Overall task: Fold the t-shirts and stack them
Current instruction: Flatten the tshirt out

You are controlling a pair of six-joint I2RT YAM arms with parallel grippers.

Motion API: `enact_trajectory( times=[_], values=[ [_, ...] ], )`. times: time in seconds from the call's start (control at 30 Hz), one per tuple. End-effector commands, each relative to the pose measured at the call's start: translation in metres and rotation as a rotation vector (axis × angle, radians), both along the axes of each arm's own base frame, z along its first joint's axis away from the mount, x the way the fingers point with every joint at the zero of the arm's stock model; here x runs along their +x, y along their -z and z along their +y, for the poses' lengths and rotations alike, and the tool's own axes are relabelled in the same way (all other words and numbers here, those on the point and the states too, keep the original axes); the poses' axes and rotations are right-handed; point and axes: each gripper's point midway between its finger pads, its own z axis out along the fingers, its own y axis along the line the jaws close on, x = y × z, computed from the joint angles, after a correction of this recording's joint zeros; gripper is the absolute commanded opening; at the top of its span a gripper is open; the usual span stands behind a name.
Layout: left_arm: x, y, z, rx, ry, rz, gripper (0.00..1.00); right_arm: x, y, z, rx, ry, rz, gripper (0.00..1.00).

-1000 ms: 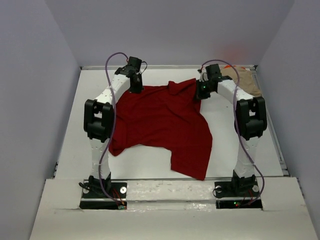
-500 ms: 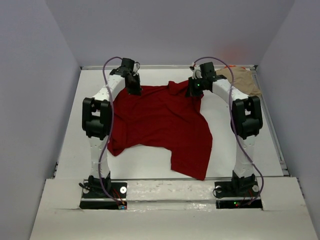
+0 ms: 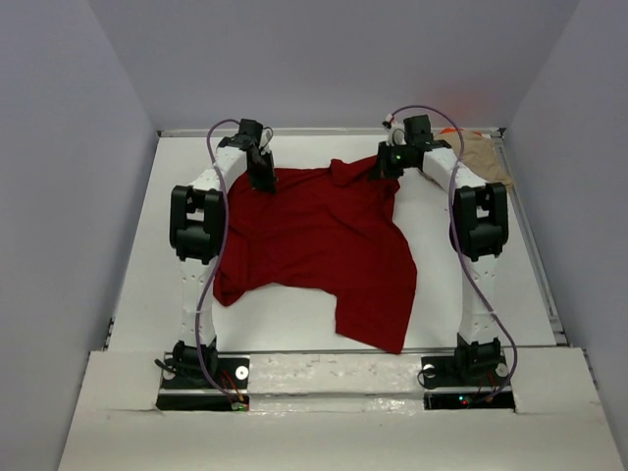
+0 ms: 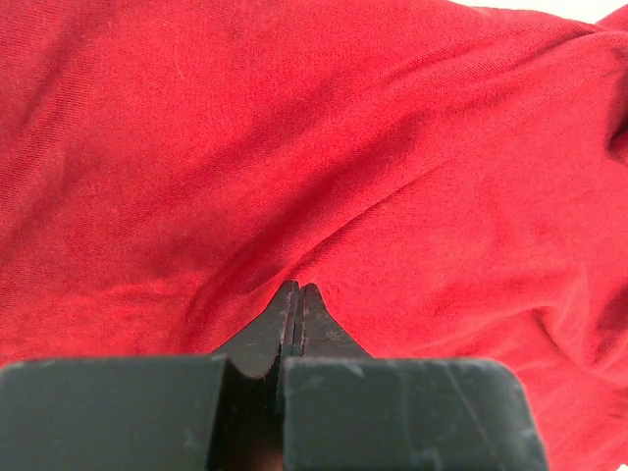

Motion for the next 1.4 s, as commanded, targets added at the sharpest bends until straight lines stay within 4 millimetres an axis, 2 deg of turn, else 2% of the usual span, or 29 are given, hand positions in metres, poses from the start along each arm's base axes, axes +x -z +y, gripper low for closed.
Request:
enact_trajectory(
  times=[0.0,0.07,0.17,0.4,0.47,0.53,0.57,0.67,0.83,0.97,1.07,1.1,1.17,1.23,1.3,1.33,1.37],
  values=[
    [-0.001,-0.022,0.000,0.016,0.022,-0.033,0.00,0.020,-0.033,-0.014,0.039,0.004,-0.083,0.00],
    [-0.004,-0.026,0.004,0.034,0.013,-0.044,0.00,0.018,-0.038,-0.015,0.034,0.006,-0.090,0.00],
    [-0.008,-0.032,0.008,0.047,-0.009,-0.073,0.00,0.013,-0.034,-0.017,0.031,0.009,-0.078,0.00],
    [-0.026,-0.026,0.009,0.077,-0.030,-0.037,0.00,-0.004,-0.034,-0.017,0.042,0.007,-0.060,0.00],
    [-0.031,-0.025,0.010,0.078,-0.035,-0.038,0.00,-0.008,-0.027,-0.019,0.032,0.015,-0.050,0.00],
    [-0.031,-0.018,0.014,0.101,-0.043,-0.026,0.00,-0.005,-0.022,-0.020,0.024,0.023,-0.046,0.00],
    [-0.032,-0.014,0.015,0.107,-0.039,-0.015,0.00,0.001,-0.027,-0.020,0.026,0.025,-0.062,0.00],
    [-0.038,-0.002,0.016,0.132,-0.038,0.040,0.00,0.007,-0.024,-0.020,0.020,0.033,-0.041,0.00],
    [-0.045,0.008,0.020,0.163,-0.059,0.069,0.00,0.004,-0.013,-0.019,0.015,0.026,0.006,0.00],
    [-0.048,0.013,0.025,0.198,-0.062,0.096,0.00,0.000,-0.014,-0.017,0.028,-0.001,0.004,0.00],
    [-0.044,0.004,0.022,0.171,-0.046,0.046,0.00,-0.009,-0.026,-0.001,0.126,-0.090,-0.060,0.00],
    [-0.035,-0.001,0.016,0.138,-0.034,-0.005,0.00,-0.013,-0.046,0.015,0.236,-0.188,-0.130,0.00],
    [-0.031,-0.011,0.005,0.054,-0.001,-0.052,0.00,-0.025,-0.058,0.026,0.332,-0.253,-0.132,0.00],
    [-0.028,-0.027,-0.007,-0.034,0.027,-0.095,0.00,-0.021,-0.060,0.026,0.335,-0.249,-0.137,0.00],
    [-0.021,-0.039,-0.007,-0.057,0.026,-0.135,0.00,-0.005,-0.067,0.021,0.283,-0.201,-0.167,0.00],
    [-0.018,-0.048,-0.010,-0.074,0.035,-0.154,0.00,-0.007,-0.052,0.015,0.238,-0.158,-0.090,0.00],
    [-0.016,-0.050,-0.008,-0.076,0.031,-0.160,0.00,0.002,-0.042,0.004,0.159,-0.089,-0.069,0.00]
  ],
)
